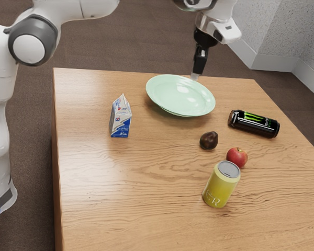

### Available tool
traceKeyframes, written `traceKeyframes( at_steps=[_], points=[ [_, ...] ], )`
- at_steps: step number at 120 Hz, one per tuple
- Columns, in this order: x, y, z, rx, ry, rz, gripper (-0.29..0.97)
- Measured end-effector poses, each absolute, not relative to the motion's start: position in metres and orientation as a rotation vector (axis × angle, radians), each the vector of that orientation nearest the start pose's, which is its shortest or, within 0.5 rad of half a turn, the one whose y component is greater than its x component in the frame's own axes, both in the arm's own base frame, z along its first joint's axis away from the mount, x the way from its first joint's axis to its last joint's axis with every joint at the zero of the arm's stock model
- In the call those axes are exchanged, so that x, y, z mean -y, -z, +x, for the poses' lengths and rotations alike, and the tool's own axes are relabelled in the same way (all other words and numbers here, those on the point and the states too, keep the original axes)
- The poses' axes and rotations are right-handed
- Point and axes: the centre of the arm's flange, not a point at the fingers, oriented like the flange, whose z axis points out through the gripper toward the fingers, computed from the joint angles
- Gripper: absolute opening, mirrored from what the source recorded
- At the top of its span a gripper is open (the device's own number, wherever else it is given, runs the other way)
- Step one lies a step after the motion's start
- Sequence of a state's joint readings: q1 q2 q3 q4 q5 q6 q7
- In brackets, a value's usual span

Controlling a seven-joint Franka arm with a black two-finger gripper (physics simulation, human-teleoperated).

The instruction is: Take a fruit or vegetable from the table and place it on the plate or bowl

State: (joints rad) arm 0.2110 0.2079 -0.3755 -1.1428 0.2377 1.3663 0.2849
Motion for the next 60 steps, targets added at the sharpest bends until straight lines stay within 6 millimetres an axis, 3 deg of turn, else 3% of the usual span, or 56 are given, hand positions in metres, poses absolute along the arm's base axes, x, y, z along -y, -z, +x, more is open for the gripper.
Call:
traceKeyframes(
  at_steps=[12,23,32,37,48,60],
  points=[
    [0.045,-0.687,0.587,-0.595,0.001,-2.949,0.68],
    [0.064,-0.667,0.588,-0.643,-0.066,-2.950,0.68],
    [0.065,-0.657,0.591,-0.645,-0.096,-2.966,0.68],
    [0.059,-0.647,0.602,-0.638,-0.107,-2.984,0.68],
    [0.047,-0.622,0.651,-0.685,-0.068,-3.050,0.68],
    [0.027,-0.600,0.678,-0.747,-0.033,-3.079,0.68]
  ],
)
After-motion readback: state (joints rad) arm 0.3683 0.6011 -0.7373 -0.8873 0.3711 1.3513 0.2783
